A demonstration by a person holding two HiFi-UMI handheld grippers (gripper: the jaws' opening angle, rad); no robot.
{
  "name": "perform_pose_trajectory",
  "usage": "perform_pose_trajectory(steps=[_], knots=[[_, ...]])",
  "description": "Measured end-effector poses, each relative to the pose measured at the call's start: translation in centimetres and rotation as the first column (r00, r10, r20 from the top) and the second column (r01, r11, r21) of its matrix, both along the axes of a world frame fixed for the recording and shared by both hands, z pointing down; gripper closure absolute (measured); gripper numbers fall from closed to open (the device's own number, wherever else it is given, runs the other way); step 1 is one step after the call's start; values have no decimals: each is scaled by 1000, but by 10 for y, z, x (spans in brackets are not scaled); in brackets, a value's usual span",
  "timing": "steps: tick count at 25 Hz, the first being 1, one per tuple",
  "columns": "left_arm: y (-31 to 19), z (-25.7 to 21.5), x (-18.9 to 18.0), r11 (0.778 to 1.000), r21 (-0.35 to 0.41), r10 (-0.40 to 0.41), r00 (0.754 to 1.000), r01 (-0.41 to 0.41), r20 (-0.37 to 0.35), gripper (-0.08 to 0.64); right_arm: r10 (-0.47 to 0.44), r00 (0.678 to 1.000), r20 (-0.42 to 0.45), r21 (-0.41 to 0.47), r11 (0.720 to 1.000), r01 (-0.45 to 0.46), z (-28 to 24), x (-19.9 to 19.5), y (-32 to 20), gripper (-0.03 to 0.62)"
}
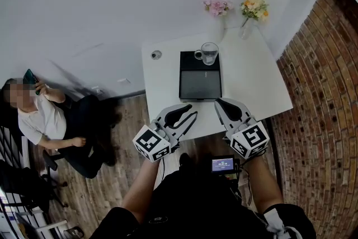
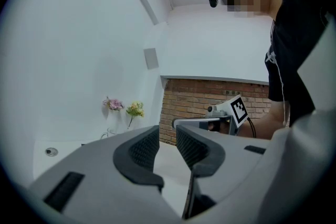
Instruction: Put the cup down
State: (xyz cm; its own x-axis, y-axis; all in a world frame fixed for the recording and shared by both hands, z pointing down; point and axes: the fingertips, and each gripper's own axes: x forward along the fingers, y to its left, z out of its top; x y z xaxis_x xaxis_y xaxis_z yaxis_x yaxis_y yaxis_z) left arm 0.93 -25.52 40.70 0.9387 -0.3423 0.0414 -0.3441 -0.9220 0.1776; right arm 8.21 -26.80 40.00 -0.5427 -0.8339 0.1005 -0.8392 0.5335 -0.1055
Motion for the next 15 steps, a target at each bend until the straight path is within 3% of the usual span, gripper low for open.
perform_pose_trajectory(steps=[15], knots=[[3,-3,1,1000,-1,-3,1000,3,-6,453,5,1000,1,0,1000,-5,2,2,5,578]])
